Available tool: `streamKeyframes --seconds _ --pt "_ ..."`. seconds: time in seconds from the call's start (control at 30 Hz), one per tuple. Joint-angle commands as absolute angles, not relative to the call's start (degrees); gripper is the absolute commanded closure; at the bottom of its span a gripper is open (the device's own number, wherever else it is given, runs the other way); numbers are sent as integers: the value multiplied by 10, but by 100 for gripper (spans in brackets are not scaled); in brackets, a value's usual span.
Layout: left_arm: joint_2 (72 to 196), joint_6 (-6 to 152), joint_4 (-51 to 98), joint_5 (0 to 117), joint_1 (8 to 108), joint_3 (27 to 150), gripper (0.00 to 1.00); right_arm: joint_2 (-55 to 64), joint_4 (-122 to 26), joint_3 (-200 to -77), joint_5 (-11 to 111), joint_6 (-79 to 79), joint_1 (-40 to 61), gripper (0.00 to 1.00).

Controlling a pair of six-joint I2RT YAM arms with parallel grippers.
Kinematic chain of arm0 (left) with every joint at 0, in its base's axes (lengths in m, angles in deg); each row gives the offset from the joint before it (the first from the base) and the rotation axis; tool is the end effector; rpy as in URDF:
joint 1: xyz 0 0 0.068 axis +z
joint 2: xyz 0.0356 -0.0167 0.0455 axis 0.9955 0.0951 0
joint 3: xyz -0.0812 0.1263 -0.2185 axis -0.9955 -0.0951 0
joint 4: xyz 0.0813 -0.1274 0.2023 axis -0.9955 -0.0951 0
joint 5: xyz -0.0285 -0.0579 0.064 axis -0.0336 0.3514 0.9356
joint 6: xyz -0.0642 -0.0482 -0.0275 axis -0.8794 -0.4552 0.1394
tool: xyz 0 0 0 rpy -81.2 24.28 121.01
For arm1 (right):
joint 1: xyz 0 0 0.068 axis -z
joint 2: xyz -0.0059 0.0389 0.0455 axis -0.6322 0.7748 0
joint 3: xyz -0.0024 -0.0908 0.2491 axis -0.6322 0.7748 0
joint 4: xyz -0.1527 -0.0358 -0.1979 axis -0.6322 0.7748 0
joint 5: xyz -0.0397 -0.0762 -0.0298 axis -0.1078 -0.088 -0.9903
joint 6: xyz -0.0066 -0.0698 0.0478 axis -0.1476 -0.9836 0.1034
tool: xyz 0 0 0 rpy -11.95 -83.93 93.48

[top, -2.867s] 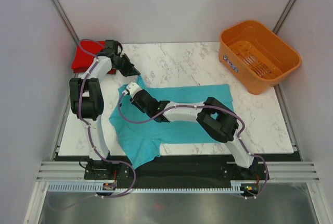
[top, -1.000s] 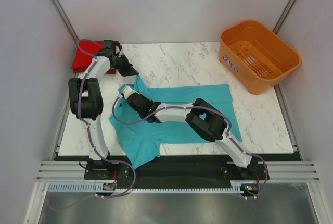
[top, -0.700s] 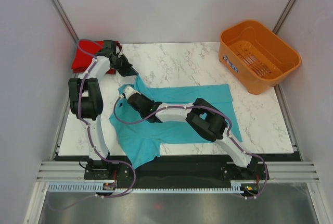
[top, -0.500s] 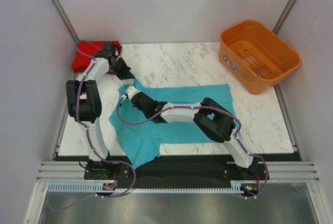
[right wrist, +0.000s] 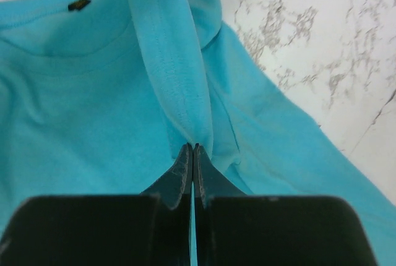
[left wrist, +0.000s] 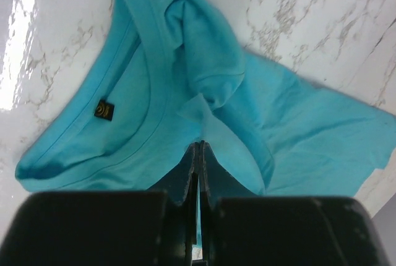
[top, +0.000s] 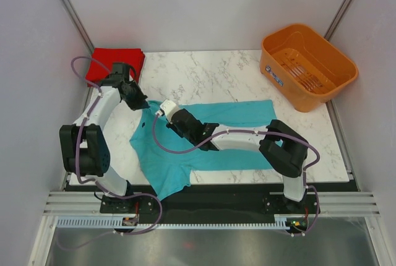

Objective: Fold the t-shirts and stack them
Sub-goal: Fold the tshirt

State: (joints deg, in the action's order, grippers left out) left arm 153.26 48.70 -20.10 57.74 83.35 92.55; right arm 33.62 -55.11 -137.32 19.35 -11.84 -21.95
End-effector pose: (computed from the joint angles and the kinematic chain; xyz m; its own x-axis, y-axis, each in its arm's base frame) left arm 0.3563 -0.0191 0.2223 -0.7602 -0.5632 -0.3240 -0.4284 0.8093 -0.4018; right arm 0.2466 0.3881 0.1940 -0.1755 -0.4926 -0.8524 -0.6653 0.6975 -0.2661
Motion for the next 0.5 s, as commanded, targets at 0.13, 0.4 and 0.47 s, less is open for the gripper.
streamKeyframes --seconds 0.13,0.4,0.47 --pt "1451 504 -211 581 824 811 98 284 -584 -1299 265 -77 -222 100" --pt "1425 488 -211 619 812 716 98 297 -609 -1271 314 -67 -223 100" --pt "1425 483 -211 623 812 697 98 303 -611 -1264 319 -53 -224 100"
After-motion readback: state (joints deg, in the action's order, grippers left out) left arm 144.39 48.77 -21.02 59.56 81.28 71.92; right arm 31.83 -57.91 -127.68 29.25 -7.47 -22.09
